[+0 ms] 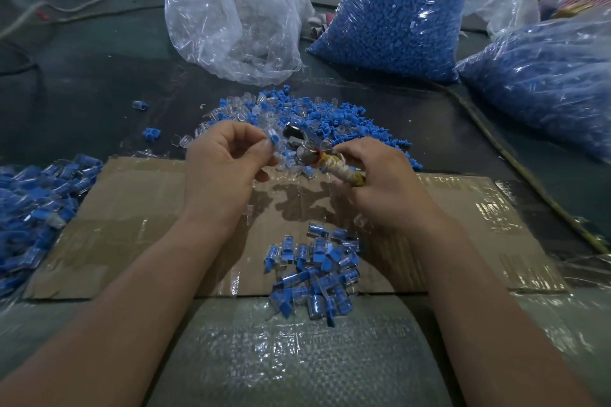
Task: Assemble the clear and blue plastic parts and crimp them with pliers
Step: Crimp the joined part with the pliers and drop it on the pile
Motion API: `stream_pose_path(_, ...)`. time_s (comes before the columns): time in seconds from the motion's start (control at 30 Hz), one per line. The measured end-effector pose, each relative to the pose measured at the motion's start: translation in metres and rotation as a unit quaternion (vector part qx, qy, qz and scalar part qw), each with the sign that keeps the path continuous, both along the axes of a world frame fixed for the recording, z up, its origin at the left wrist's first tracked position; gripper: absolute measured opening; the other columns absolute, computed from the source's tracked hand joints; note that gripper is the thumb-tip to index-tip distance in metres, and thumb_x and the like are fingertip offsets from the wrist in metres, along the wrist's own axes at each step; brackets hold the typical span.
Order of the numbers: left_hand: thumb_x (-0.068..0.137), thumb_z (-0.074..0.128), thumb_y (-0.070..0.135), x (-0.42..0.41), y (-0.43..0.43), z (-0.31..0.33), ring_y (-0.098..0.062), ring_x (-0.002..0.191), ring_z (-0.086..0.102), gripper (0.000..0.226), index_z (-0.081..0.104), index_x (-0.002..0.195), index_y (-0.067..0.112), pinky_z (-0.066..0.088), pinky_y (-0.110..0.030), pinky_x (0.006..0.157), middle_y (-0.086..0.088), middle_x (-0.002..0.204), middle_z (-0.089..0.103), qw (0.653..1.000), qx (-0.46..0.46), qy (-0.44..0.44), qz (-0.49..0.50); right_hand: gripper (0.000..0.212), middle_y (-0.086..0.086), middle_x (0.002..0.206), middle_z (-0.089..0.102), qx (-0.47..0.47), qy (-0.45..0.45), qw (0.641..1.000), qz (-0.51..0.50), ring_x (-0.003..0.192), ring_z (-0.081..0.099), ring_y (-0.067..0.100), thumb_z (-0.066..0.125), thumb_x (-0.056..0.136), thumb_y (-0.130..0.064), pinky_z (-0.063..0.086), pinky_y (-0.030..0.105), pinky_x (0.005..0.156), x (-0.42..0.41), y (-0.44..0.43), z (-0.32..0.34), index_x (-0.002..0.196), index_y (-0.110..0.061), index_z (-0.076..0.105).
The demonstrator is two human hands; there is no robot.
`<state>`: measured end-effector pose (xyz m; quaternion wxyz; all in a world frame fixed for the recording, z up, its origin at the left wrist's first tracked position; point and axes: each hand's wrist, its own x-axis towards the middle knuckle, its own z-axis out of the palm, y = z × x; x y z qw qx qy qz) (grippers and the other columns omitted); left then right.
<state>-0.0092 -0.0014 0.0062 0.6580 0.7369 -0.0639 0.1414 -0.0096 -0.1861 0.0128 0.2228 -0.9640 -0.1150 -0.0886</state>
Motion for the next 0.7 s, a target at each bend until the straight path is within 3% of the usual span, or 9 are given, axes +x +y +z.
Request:
stream_pose_path(0.07, 0.084, 0.06, 0.0, 0.002, 0.004, 0.003, -0.004, 0.061, 0.065, 0.019, 0.059, 0.076, 0.017, 0.049, -0.014, 0.053, 0.0, 0.07, 0.065, 0.999, -0.039, 0.0, 0.018, 0.038, -0.009, 0.092, 0.046, 0.005, -0.01, 1.0, -0.02, 0.084, 0.042, 0.006, 0.067, 0.077, -0.006, 0.026, 0.0, 0.064, 0.001, -0.005, 0.0, 0.114, -0.014, 0.059)
stream_pose_path(0.13, 0.083, 0.062, 0.001, 0.001, 0.006, 0.004, -0.004, 0.06, 0.065, 0.02, 0.061, 0.074, 0.019, 0.049, -0.014, 0.052, 0.004, 0.065, 0.066, 0.999, -0.037, 0.0, -0.001, 0.035, -0.008, 0.09, 0.047, 0.019, -0.033, 0.998, -0.057, 0.083, 0.043, 0.007, 0.068, 0.075, -0.007, 0.028, 0.007, 0.062, 0.002, -0.013, 0.001, 0.109, -0.013, 0.061)
stream_pose_path(0.33, 0.071, 0.068, 0.009, -0.012, 0.0, 0.007, -0.004, 0.055, 0.063, 0.013, 0.07, 0.067, 0.02, 0.049, -0.012, 0.052, 0.004, 0.067, 0.07, 0.977, 0.051, 0.07, -0.196, 0.051, 0.002, 0.101, 0.056, 0.007, -0.006, 0.981, -0.195, 0.091, 0.051, 0.017, 0.077, 0.07, -0.041, 0.036, 0.026, 0.076, 0.008, -0.038, 0.0, 0.111, -0.015, 0.06)
stream_pose_path(0.4, 0.063, 0.07, 0.016, -0.014, 0.0, 0.008, -0.007, 0.054, 0.063, 0.004, 0.07, 0.065, 0.019, 0.051, -0.014, 0.052, 0.0, 0.068, 0.07, 0.959, 0.064, 0.092, -0.258, 0.059, 0.006, 0.11, 0.058, 0.002, 0.023, 0.973, -0.228, 0.1, 0.054, 0.022, 0.077, 0.067, -0.045, 0.041, 0.031, 0.083, 0.01, -0.044, -0.002, 0.114, -0.014, 0.059)
stream_pose_path(0.53, 0.058, 0.07, 0.025, -0.016, -0.001, 0.009, -0.012, 0.055, 0.064, 0.016, 0.071, 0.073, 0.019, 0.053, -0.017, 0.052, -0.003, 0.068, 0.07, 0.929, 0.104, 0.119, -0.335, 0.066, 0.01, 0.117, 0.058, -0.028, 0.055, 0.963, -0.263, 0.106, 0.054, 0.028, 0.077, 0.066, -0.048, 0.044, 0.039, 0.089, 0.011, -0.05, -0.003, 0.118, -0.013, 0.057)
stream_pose_path(0.6, 0.06, 0.068, 0.025, -0.016, 0.0, 0.008, -0.01, 0.053, 0.063, 0.016, 0.07, 0.075, 0.019, 0.053, -0.017, 0.052, -0.002, 0.069, 0.07, 0.937, 0.075, 0.116, -0.321, 0.068, 0.01, 0.119, 0.057, -0.035, 0.069, 0.961, -0.267, 0.107, 0.053, 0.029, 0.077, 0.066, -0.048, 0.043, 0.038, 0.089, 0.012, -0.051, -0.004, 0.12, -0.013, 0.056)
stream_pose_path(0.7, 0.068, 0.067, 0.021, -0.011, 0.002, 0.005, -0.005, 0.051, 0.061, 0.008, 0.069, 0.073, 0.017, 0.052, -0.016, 0.054, 0.001, 0.069, 0.069, 0.976, 0.047, 0.094, -0.188, 0.069, 0.011, 0.121, 0.056, -0.038, 0.095, 0.958, -0.266, 0.11, 0.052, 0.029, 0.076, 0.067, -0.049, 0.043, 0.039, 0.089, 0.012, -0.053, -0.006, 0.121, -0.012, 0.055)
